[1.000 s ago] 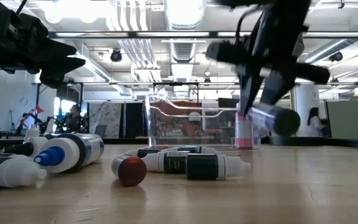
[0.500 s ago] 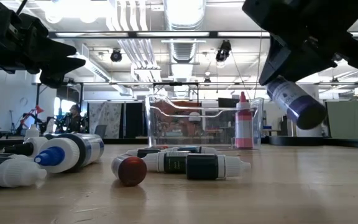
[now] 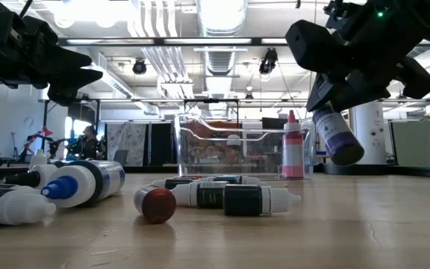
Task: Pick & Place food coloring
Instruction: Put the large violet food coloring bottle into the transparent bin
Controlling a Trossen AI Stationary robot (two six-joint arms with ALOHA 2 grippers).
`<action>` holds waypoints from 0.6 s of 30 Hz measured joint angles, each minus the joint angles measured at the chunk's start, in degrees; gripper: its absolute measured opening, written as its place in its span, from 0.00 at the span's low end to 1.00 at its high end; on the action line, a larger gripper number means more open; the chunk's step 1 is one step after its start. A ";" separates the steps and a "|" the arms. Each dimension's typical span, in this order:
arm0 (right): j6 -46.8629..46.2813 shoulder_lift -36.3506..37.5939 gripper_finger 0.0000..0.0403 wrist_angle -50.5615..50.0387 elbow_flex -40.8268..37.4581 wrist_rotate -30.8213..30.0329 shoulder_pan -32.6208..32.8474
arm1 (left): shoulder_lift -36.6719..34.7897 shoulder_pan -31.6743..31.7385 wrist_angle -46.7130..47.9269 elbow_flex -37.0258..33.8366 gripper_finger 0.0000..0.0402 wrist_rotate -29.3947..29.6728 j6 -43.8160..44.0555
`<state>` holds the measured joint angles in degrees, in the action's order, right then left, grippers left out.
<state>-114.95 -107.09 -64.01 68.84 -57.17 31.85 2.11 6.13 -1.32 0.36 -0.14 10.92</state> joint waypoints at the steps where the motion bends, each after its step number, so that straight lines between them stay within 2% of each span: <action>1: 0.01 0.00 0.31 0.02 -0.06 -0.02 0.01 | 0.00 -0.02 0.00 -0.02 0.43 0.00 0.00; 18: -2.08 0.00 0.31 0.39 -1.99 -0.24 -0.27 | 0.00 0.00 -0.04 -0.02 0.43 0.00 0.00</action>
<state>-117.02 -107.09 -63.61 66.85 -57.41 31.57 2.11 6.13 -1.36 0.34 -0.14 10.92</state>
